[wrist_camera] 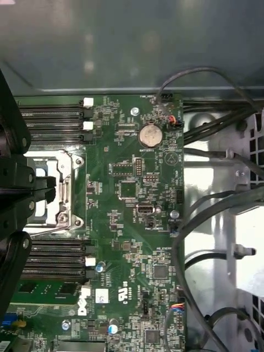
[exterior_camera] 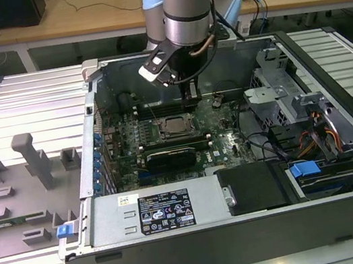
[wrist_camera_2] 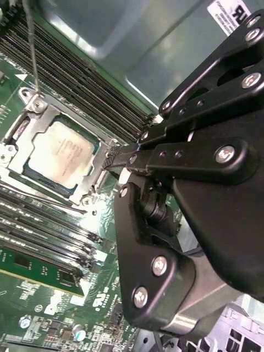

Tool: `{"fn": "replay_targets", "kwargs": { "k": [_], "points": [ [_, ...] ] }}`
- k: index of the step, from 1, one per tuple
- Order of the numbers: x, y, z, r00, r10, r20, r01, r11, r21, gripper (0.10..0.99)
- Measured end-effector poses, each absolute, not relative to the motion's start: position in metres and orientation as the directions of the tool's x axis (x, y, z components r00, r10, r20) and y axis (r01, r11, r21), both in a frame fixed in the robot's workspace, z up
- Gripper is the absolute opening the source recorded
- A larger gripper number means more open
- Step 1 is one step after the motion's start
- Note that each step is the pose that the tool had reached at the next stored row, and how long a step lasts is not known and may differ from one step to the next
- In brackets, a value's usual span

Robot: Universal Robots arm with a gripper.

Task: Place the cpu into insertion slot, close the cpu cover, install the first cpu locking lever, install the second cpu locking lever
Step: 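Close the cpu cover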

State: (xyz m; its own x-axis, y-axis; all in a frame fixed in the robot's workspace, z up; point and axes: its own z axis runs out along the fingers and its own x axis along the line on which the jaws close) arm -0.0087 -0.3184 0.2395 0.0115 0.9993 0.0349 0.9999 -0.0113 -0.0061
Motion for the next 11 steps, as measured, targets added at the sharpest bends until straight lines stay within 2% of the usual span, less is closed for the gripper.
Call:
{"fn": "replay_targets", "kwargs": {
  "k": [11],
  "points": [
    [-0.036,-0.323,0.235,0.011,0.999,0.035,1.0,-0.011,0.002,0.106]
  ]
}}
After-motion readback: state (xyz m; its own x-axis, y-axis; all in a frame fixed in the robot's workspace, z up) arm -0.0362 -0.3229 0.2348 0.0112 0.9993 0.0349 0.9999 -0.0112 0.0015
